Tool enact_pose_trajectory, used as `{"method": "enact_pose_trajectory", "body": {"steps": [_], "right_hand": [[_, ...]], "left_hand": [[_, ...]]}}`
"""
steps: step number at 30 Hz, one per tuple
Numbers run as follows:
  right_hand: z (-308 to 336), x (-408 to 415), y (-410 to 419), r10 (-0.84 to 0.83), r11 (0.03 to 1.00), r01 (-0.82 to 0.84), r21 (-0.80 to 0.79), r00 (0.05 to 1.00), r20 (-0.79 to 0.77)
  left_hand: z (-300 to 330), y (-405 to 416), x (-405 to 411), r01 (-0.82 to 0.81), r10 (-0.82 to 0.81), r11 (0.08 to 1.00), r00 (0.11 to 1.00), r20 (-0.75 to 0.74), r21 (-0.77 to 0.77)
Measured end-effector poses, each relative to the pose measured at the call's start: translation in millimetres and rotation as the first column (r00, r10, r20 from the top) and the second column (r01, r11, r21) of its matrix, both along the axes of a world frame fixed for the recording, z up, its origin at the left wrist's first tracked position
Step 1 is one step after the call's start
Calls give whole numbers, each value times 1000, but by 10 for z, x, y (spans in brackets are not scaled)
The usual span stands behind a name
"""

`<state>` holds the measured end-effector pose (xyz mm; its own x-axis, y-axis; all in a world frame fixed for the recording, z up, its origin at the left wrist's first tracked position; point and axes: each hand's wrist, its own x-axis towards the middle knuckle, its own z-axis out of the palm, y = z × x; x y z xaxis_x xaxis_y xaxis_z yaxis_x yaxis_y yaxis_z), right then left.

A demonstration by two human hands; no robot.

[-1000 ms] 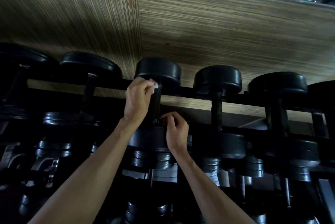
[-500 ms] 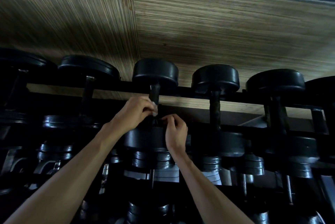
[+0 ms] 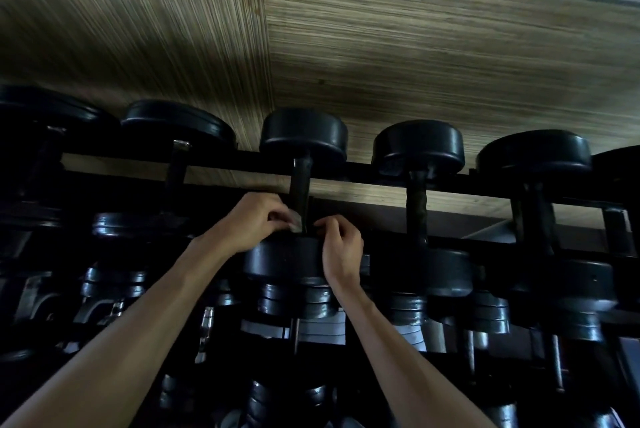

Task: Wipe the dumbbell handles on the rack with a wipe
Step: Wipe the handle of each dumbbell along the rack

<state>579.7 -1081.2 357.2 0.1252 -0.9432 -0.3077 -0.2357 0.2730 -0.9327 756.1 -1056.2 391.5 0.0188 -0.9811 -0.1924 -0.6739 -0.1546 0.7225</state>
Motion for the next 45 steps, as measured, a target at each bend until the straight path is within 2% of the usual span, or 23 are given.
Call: {"method": "enact_pose_trajectory", "body": {"steps": [2, 5, 6, 10, 13, 15, 17, 19, 21, 22, 26, 29, 34, 36, 41, 45], "right_hand": [[-18, 0, 36, -7, 1000, 7, 14, 1000, 8], [-16, -26, 103, -32, 999, 31, 34, 998, 45], [-13, -38, 117, -35, 999, 34, 36, 998, 51], [-19, -60, 114, -21, 999, 18, 46, 997, 75], [-41, -63, 105, -11, 998, 7, 54, 998, 65], [-54, -70, 108, -5, 998, 1, 65, 998, 68], [-45, -71, 107, -4, 998, -1, 68, 997, 75], [-38, -64, 96, -13, 998, 8, 63, 998, 67], [-27, -55, 93, -23, 998, 19, 63, 998, 60], [-22, -56, 97, -24, 998, 19, 63, 998, 66], [-24, -68, 99, -12, 998, 7, 56, 996, 88], [-20, -60, 100, -21, 998, 15, 54, 994, 105], [-36, -55, 95, -11, 999, 5, 51, 995, 102], [-52, -56, 83, -5, 998, 0, 55, 996, 89], [-46, -68, 17, 46, 996, -51, 76, 997, 60], [-33, -70, 20, 44, 994, -49, 95, 998, 55]], "left_hand": [[64, -86, -18, -28, 28, 999, 999, -29, -22], [133, -319, -69, -210, 188, 965, 972, -142, -160], [131, -375, -93, -209, 186, 960, 973, -134, -184], [93, -340, -158, 14, -11, 998, 998, 65, -53], [124, -239, -164, 110, -118, 990, 989, 91, 90], [145, -213, -160, 131, -141, 985, 986, 87, 116], [170, -229, -173, 46, -46, 999, 999, -7, 21], [150, -320, -169, -163, 154, 962, 986, -55, -217], [144, -476, -136, -252, 310, 855, 949, 57, -454], [122, -546, -111, -239, 324, 842, 941, 99, -484], [-49, -587, -110, -104, 190, 902, 967, 169, -419], [-121, -443, -101, -87, 156, 916, 977, 146, -393], [-121, -103, -50, -2, 9, 970, 1000, 28, -241], [-109, -76, -65, 2, 11, 967, 999, 47, -256], [-56, -151, -187, -86, 136, 889, 988, 79, -450], [-90, -241, -188, -127, 159, 870, 987, 26, -475]]}}
